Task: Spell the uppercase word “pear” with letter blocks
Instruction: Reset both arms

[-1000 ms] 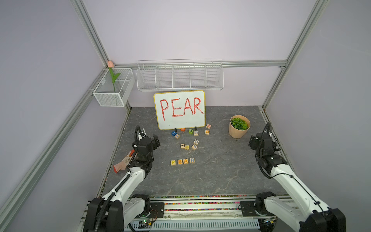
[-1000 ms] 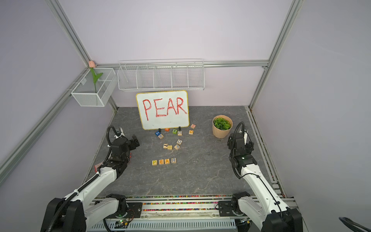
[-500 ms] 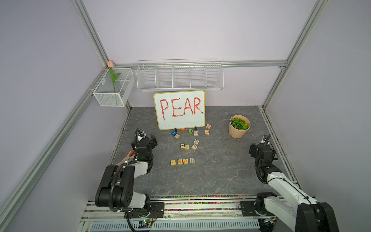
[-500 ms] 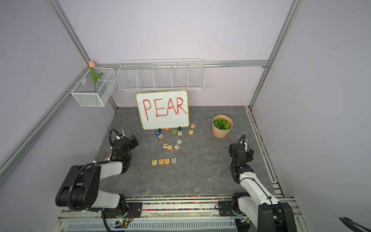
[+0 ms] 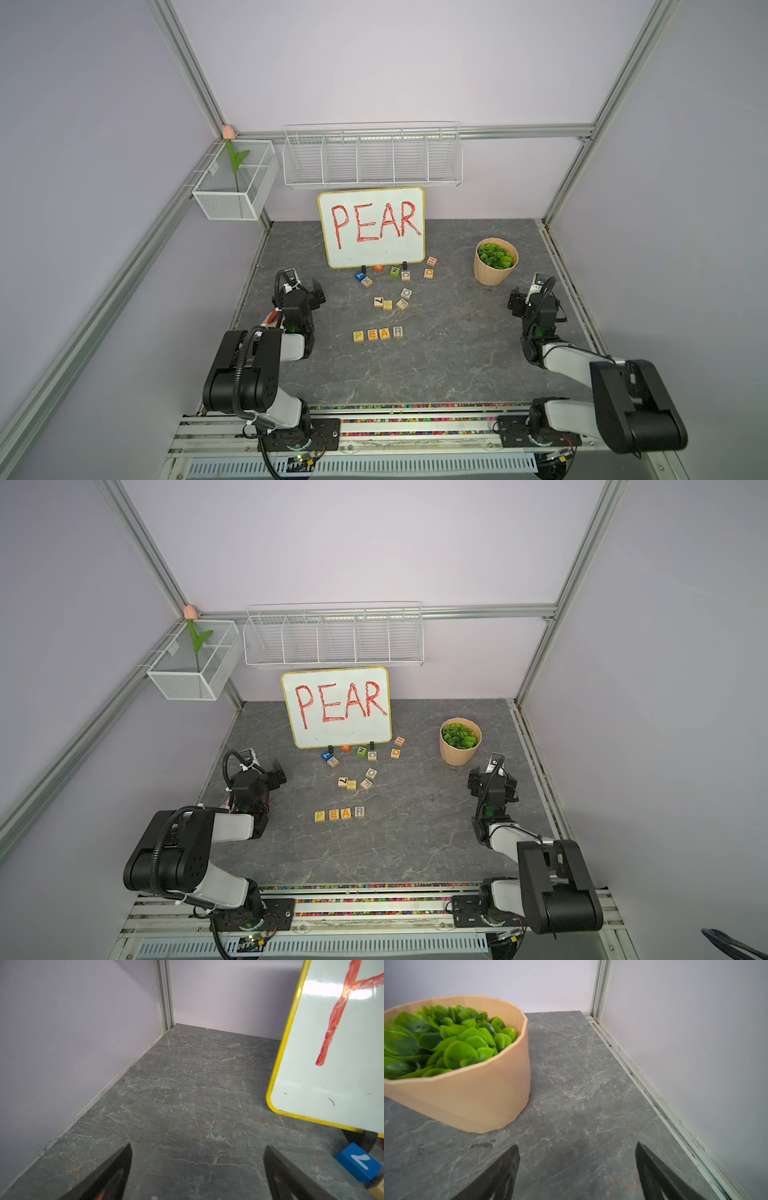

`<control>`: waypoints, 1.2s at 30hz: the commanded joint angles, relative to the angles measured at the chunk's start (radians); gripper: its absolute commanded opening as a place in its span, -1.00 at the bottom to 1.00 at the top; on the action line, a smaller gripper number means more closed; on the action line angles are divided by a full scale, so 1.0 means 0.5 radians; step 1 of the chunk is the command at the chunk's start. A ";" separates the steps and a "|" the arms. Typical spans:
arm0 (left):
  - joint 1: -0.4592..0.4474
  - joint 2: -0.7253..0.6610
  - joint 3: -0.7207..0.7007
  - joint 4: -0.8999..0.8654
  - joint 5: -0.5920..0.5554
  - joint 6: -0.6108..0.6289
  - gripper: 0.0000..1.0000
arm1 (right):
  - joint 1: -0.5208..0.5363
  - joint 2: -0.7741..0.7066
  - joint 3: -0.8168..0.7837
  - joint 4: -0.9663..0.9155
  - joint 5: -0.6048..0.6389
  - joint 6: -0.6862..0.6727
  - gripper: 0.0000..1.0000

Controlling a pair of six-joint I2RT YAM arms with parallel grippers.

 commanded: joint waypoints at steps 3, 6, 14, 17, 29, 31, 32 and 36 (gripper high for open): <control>0.014 0.015 0.026 0.057 0.021 0.013 0.99 | 0.000 0.282 0.023 0.394 -0.291 -0.155 0.78; 0.013 0.017 0.032 0.056 0.017 0.015 0.99 | -0.019 0.344 0.113 0.293 -0.379 -0.178 0.78; 0.013 0.021 0.029 0.061 0.013 0.017 0.99 | -0.089 0.347 0.154 0.210 -0.516 -0.139 0.78; 0.014 0.023 0.030 0.064 0.014 0.017 0.99 | -0.086 0.356 0.146 0.248 -0.512 -0.150 0.78; 0.012 0.026 0.028 0.072 0.022 0.033 0.99 | -0.080 0.346 0.144 0.237 -0.506 -0.149 0.78; 0.011 0.026 0.028 0.074 0.023 0.033 0.99 | -0.080 0.348 0.143 0.237 -0.506 -0.149 0.78; 0.013 0.026 0.029 0.079 0.023 0.033 0.99 | -0.079 0.346 0.145 0.237 -0.506 -0.149 0.78; 0.012 0.027 0.027 0.075 0.021 0.033 0.99 | -0.080 0.346 0.143 0.237 -0.506 -0.149 0.78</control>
